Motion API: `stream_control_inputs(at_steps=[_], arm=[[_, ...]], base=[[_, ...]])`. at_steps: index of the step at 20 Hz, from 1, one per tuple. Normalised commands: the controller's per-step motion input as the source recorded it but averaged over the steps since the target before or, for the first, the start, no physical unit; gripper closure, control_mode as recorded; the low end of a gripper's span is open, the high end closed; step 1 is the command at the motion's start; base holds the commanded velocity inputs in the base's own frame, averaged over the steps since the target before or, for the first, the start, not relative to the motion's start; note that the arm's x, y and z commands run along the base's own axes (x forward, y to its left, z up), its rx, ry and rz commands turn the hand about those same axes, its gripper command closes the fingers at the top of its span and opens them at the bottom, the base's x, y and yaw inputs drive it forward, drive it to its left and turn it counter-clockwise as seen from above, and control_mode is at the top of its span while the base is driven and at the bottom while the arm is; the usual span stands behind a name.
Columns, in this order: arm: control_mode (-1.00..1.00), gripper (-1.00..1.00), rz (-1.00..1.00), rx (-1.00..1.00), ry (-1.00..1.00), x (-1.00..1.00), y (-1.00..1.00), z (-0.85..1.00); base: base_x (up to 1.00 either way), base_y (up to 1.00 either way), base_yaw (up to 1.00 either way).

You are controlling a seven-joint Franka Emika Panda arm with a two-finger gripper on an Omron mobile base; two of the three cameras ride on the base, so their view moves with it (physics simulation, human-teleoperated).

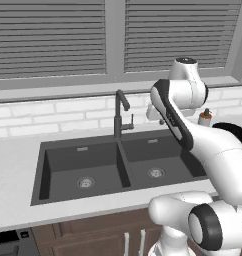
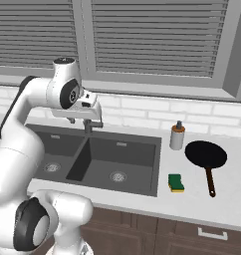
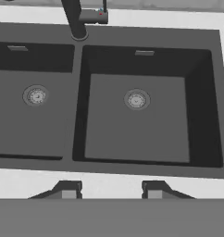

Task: Pick the pan and sponge and place them into the sink. Then turn on the water.

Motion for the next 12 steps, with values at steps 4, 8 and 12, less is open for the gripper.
stream_control_inputs(at_steps=[4,8,12], arm=[[-1.0,-1.0,0.0,0.0,0.0,-0.11,-0.21,0.0],[-1.0,-1.0,0.0,0.0,-0.01,-0.22,-0.49,-0.05],[-1.0,-1.0,0.0,0.0,-0.01,-0.17,-0.64,-0.12]], base=[[0.0,0.0,0.0],[0.0,0.0,0.0],[0.0,0.0,0.0]])
